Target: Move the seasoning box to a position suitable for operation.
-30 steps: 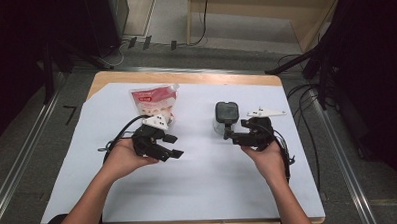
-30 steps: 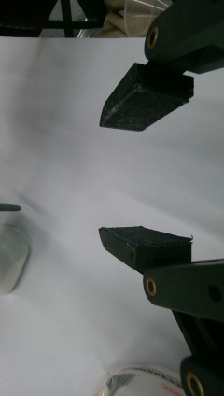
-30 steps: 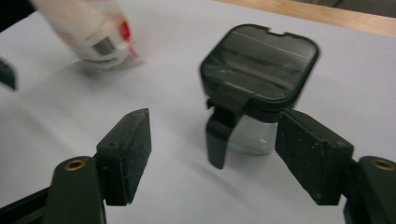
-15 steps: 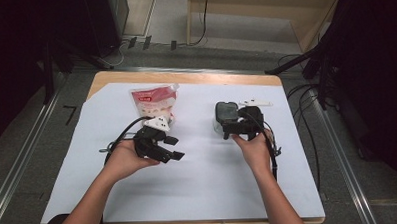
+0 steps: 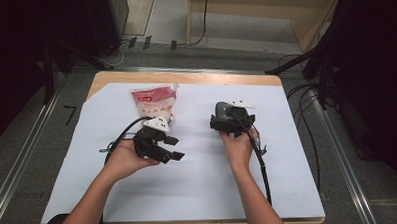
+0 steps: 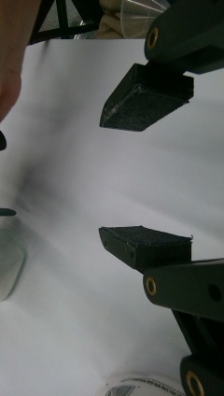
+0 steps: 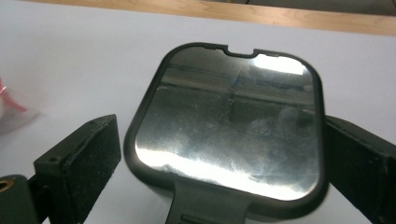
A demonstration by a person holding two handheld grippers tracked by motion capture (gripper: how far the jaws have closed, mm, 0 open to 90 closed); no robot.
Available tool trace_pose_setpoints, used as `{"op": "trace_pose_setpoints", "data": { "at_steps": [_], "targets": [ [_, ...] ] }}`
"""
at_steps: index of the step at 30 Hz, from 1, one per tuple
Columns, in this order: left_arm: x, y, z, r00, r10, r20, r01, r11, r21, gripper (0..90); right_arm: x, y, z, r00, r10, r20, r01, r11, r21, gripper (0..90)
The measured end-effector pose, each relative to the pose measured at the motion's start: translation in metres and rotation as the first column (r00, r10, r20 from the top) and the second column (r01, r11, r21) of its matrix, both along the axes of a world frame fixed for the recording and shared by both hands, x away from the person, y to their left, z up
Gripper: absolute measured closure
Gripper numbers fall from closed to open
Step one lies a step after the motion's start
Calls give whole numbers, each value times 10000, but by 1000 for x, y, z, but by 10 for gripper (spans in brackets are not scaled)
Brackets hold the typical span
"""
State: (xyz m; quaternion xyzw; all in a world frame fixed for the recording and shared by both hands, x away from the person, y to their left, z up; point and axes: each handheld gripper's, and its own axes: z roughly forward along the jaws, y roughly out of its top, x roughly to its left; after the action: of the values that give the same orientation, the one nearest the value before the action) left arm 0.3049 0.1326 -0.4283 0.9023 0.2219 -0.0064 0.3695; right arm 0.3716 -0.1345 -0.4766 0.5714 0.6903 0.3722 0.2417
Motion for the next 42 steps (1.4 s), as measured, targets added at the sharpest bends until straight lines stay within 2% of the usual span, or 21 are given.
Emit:
{"op": "trace_pose_setpoints", "data": {
  "at_steps": [1,5,8,9,10,13,18,19,22,23,27,30,34,36,38,40,42],
  "targets": [
    [0,-1,0,10000,7,-8,-7,10000,45,416,2,3,-7,9994,-350,-79,351,9993,138,28],
    [-1,-2,0,10000,-24,14,24,9999,103,417,2,6,-13,9974,-722,32,721,9971,263,51],
    [-1,-3,-1,9999,-10,139,6,9995,311,416,2,9,-17,9935,-974,585,967,9952,137,108],
    [-1,-3,-1,9999,-10,139,6,9995,311,418,2,9,-17,9935,-974,585,967,9952,137,108],
    [-1,-2,1,9997,-10,246,-1,9990,445,419,2,6,-21,9913,-1037,809,1015,9943,316,115],
    [-1,-2,2,9999,25,129,-28,9997,238,419,3,8,-24,9894,-1218,788,1183,9918,478,115],
    [-1,-2,1,9999,-24,114,21,9997,262,419,3,10,-28,9884,-1239,874,1233,9923,128,135],
    [0,-1,1,9999,-32,96,30,9998,193,418,3,11,-29,9882,-1175,981,1185,9929,-40,138],
    [1,4,2,9999,83,70,-83,10000,47,419,3,8,-28,9911,-1009,864,1015,9948,-30,146],
    [2,5,3,9998,193,-3,-193,9998,-69,420,3,7,-27,9925,-846,879,865,9961,-184,152],
    [3,7,3,9997,229,-32,-230,9996,-135,420,2,5,-25,9942,-663,851,691,9971,-309,159],
    [4,8,3,9996,269,-71,-270,9996,-114,421,1,1,-23,9959,-217,874,261,9985,-486,161],
    [4,9,3,9996,268,-116,-270,9994,-210,421,-4,-2,-17,9954,11,960,19,9995,-313,160],
    [5,10,3,9993,315,-209,-321,9990,-307,421,-10,-5,-7,9930,426,1103,-399,9989,-261,161],
    [5,11,3,9992,335,-237,-344,9987,-384,423,-12,-6,-5,9912,580,1191,-552,9981,-268,160],
    [4,11,5,9989,461,-67,-463,9985,-283,446,-20,-10,3,9894,917,1129,-913,9958,-83,161],
    [4,11,5,9991,419,-35,-419,9988,-253,445,-21,-12,4,9881,1051,1126,-1054,9944,-29,161]
  ]
}}
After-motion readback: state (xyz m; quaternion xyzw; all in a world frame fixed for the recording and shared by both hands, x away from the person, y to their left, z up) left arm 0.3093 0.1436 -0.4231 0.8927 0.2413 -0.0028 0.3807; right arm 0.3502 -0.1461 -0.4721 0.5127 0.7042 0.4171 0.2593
